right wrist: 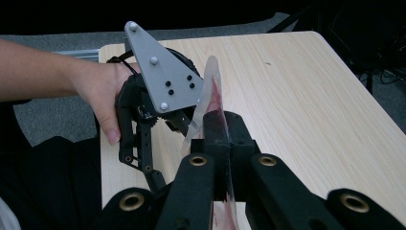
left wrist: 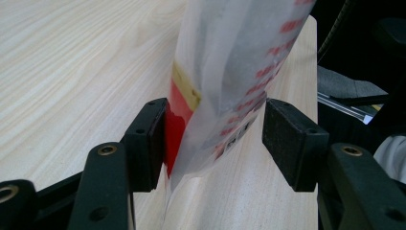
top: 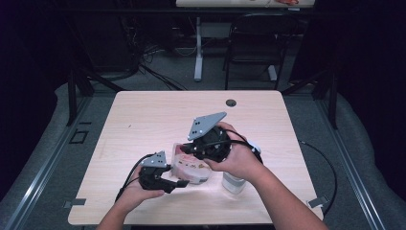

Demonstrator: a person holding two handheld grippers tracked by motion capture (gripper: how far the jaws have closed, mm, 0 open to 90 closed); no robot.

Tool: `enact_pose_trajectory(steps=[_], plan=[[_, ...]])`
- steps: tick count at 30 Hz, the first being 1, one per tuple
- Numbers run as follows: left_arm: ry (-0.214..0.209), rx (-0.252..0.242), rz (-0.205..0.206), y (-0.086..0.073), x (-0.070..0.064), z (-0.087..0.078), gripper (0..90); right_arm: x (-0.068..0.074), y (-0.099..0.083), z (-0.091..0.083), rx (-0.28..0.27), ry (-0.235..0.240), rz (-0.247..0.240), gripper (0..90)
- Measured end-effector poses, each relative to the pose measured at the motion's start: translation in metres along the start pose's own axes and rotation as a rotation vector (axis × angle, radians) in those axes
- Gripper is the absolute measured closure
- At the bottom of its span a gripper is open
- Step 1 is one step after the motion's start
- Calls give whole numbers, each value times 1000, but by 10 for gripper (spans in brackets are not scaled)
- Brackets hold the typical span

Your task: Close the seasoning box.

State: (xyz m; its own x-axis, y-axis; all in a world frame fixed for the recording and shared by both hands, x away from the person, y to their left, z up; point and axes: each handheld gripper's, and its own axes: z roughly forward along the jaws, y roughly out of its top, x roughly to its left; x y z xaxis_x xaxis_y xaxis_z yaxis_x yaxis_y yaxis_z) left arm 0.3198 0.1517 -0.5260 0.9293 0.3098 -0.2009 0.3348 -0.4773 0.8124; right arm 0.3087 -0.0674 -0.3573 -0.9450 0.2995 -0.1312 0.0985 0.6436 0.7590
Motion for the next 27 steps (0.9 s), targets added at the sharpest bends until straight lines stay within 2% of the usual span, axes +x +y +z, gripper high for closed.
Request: enact_pose_trajectory(steps=[13, 27], plan=[[-3, 3, 1, -2, 1, 2, 469, 1, 0, 2, 2, 5, 0, 900], [-26, 23, 11, -3, 2, 0, 588, 2, -1, 3, 1, 9, -3, 900]])
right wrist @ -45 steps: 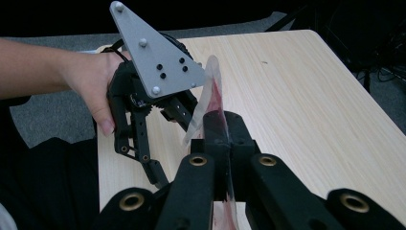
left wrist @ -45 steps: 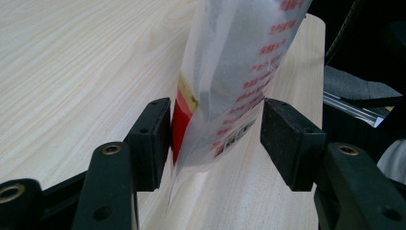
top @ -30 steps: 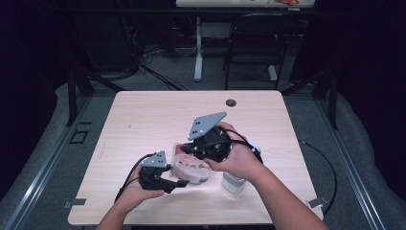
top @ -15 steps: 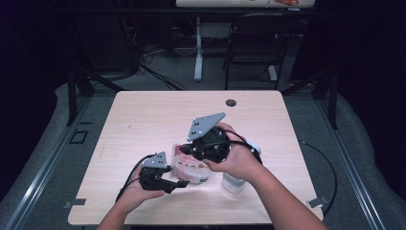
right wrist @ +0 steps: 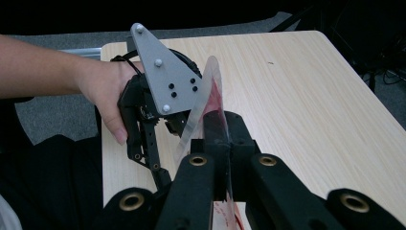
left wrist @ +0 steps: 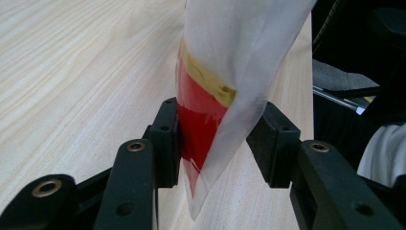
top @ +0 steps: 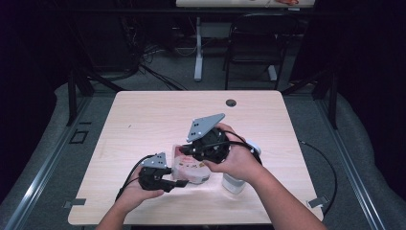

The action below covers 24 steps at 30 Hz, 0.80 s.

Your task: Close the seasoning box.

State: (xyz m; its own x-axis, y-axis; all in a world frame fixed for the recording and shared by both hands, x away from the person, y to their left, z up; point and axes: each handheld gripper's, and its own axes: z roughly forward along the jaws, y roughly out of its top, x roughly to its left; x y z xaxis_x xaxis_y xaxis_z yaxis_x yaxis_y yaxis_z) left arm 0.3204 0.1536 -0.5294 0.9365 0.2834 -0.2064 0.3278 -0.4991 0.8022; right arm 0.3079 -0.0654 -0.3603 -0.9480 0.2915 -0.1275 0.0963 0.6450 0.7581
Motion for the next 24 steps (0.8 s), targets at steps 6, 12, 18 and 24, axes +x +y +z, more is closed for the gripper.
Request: enact_pose_trajectory(steps=[6, 12, 18, 24], plan=[[4, 10, 8, 1, 0, -2, 613, 0, -1, -1, -7, 0, 3, 900], [0, 29, 14, 2, -1, -5, 634, -1, -3, -2, -15, 9, 13, 898], [19, 59, 21, 2, 0, -6, 650, -2, -5, 0, -10, 20, 19, 892], [39, 76, 23, 3, 0, -9, 663, -3, -7, -2, -2, 10, 21, 884]])
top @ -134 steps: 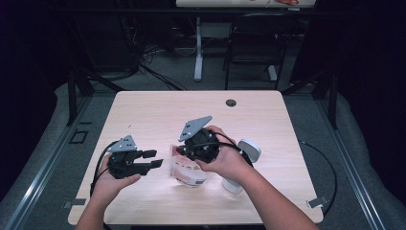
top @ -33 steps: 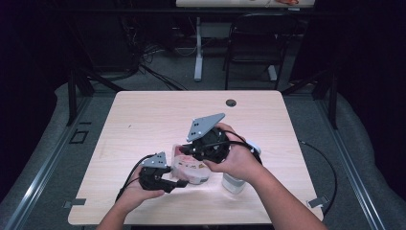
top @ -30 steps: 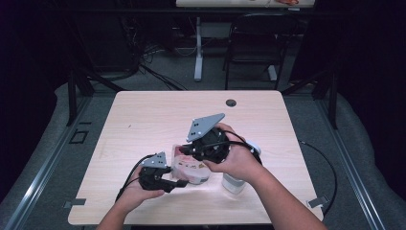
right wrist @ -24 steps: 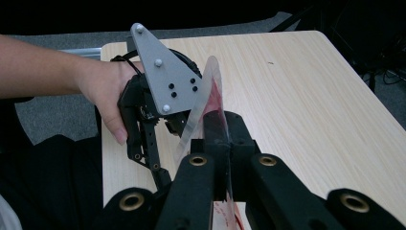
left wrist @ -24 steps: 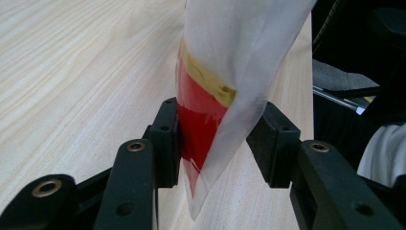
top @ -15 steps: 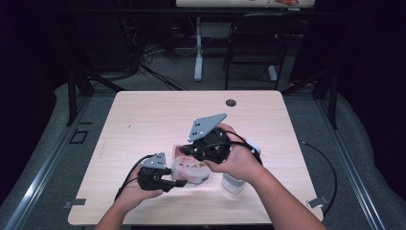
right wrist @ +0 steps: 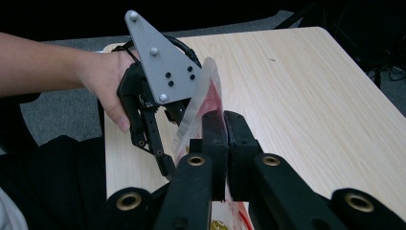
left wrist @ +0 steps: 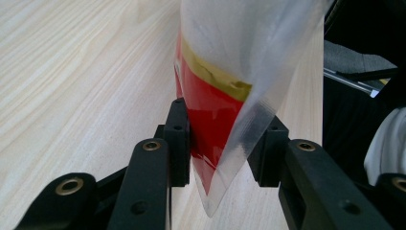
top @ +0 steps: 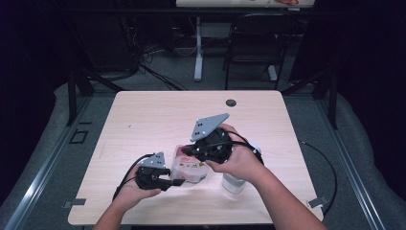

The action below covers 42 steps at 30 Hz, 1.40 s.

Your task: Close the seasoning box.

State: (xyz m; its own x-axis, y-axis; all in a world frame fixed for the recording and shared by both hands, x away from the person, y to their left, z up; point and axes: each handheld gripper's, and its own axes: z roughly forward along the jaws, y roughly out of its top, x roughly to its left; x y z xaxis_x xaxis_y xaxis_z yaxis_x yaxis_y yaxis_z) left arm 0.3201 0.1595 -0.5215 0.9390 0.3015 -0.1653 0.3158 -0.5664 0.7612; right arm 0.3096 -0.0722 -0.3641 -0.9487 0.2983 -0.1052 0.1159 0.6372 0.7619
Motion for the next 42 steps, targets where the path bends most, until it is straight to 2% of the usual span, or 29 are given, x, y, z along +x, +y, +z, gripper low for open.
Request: enact_pose_trajectory(steps=[10, 16, 20, 28, 33, 34, 42], plan=[[-1, 34, -2, 1, 0, -4, 677, -1, -4, -2, -1, -9, 14, 868], [-18, 42, 2, 2, -1, -6, 685, -1, -6, -5, -10, -3, 35, 846], [-8, 50, 7, 2, -2, -6, 688, -1, -9, -7, -20, 0, 67, 807], [1, 71, 3, 2, -2, -5, 694, -4, -16, -7, -22, -8, 80, 796], [-6, 79, 1, 3, -2, -7, 696, -4, -18, -8, -34, 0, 99, 793], [-24, 68, -3, 3, -2, -7, 696, -4, -18, -8, -36, 1, 104, 795], [-7, 82, 6, 4, -3, -11, 699, -3, -21, -9, -49, 1, 122, 765]])
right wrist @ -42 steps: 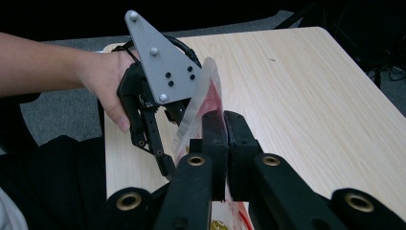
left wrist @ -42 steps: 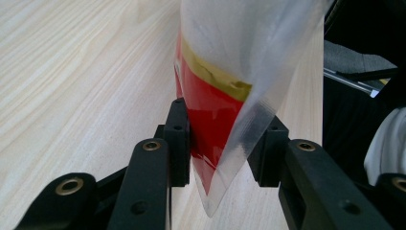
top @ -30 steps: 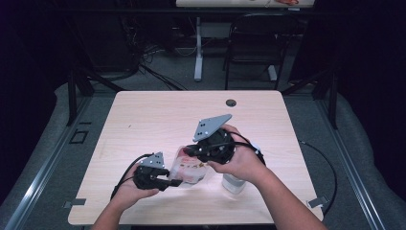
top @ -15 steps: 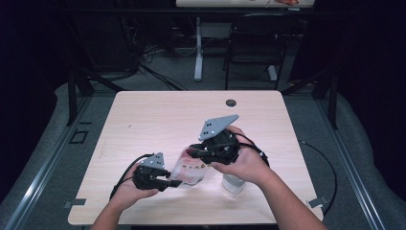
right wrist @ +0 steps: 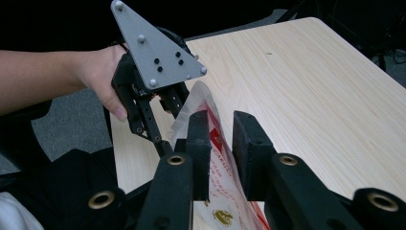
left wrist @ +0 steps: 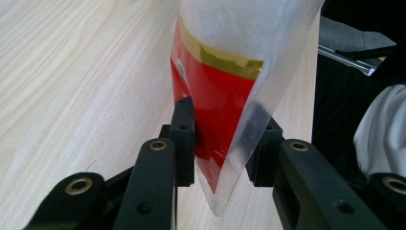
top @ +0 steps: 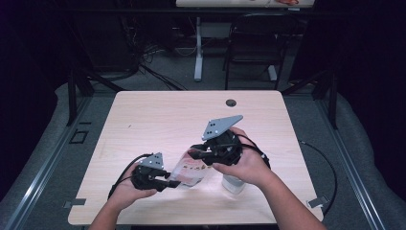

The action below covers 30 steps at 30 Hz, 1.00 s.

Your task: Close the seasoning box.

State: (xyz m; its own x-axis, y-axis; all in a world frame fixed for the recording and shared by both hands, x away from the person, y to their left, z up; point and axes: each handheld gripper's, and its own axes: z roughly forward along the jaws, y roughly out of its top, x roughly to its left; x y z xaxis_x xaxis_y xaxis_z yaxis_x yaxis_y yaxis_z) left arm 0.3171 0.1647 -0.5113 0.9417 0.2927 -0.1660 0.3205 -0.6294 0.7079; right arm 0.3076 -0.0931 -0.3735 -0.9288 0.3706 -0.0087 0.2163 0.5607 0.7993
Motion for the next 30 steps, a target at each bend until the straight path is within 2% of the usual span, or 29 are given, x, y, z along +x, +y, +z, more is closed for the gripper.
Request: enact_pose_trajectory(steps=[8, 12, 17, 27, 30], plan=[[9, 7, 1, 0, 0, 0, 703, -2, -5, 1, -12, 14, 24, 736], [-6, 7, 0, -1, 1, -1, 704, -2, -8, 1, -23, 20, 41, 735], [-5, 13, 0, 0, 1, -4, 706, 0, -10, -1, -25, 3, 20, 830], [4, 21, -9, 1, -1, -7, 708, 1, -14, -4, -32, -8, 11, 866], [-10, 20, -6, 1, -1, -7, 708, 0, -19, -4, -45, -5, 23, 870]])
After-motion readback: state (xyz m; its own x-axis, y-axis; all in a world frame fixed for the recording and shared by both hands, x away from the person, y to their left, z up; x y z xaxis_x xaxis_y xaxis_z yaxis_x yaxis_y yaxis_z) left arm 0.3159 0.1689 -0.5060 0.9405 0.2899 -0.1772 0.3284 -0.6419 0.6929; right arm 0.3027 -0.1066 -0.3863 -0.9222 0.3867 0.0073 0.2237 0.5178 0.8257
